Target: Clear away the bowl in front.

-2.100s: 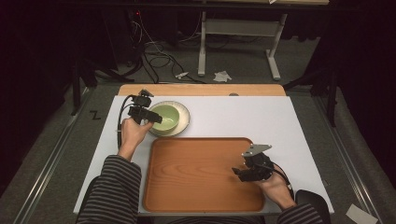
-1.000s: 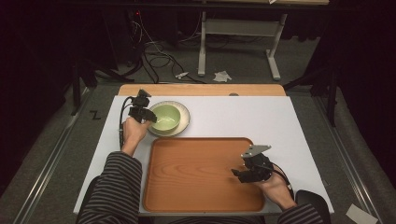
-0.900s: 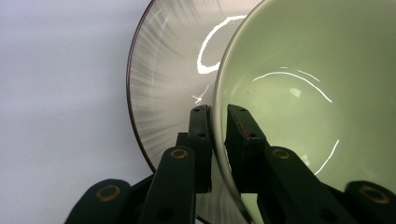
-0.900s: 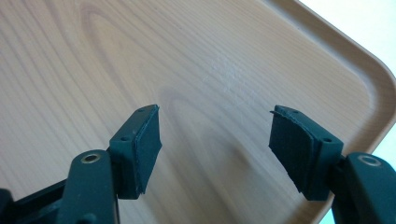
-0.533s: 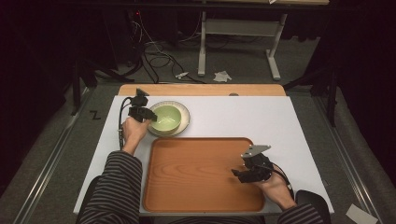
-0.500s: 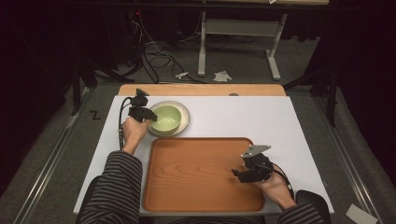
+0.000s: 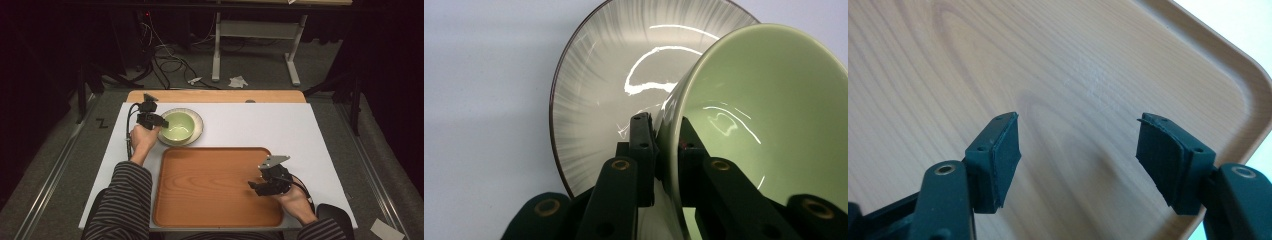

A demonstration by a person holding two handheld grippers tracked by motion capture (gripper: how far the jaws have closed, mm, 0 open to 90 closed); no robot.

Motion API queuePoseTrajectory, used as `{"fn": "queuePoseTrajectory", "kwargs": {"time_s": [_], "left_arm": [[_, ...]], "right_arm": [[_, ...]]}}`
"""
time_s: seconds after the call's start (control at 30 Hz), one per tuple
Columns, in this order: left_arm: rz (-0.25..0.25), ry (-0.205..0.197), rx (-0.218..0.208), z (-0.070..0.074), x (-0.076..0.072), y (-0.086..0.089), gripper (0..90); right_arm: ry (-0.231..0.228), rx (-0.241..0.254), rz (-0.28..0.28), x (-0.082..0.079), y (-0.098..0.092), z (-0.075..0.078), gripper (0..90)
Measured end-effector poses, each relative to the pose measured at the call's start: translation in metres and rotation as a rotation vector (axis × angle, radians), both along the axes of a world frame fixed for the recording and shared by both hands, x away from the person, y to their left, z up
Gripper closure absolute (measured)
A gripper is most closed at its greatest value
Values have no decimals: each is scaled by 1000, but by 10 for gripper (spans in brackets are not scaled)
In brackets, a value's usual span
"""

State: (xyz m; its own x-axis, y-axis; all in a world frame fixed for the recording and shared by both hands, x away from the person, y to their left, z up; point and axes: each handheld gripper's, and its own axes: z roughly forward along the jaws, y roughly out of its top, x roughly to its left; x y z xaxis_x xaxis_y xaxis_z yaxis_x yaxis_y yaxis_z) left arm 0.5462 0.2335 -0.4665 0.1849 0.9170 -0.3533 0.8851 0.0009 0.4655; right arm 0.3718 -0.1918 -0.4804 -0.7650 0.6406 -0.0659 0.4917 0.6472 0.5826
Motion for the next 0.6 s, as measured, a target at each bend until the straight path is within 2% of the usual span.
{"fn": "queuePoseTrajectory", "kwargs": {"time_s": [0.13,0.4,0.57,0.6], "left_arm": [[-5,-21,-11,5,-2,0,831],[-42,-39,-17,13,-6,-4,831],[-62,-47,-46,19,-9,-6,831],[-65,-57,-39,21,-10,-8,831]], "right_arm": [[2,-2,1,1,0,0,350],[10,-11,-12,1,-1,0,349],[16,-9,-15,2,-2,-1,349],[17,-10,-16,2,-2,-1,349]]}}
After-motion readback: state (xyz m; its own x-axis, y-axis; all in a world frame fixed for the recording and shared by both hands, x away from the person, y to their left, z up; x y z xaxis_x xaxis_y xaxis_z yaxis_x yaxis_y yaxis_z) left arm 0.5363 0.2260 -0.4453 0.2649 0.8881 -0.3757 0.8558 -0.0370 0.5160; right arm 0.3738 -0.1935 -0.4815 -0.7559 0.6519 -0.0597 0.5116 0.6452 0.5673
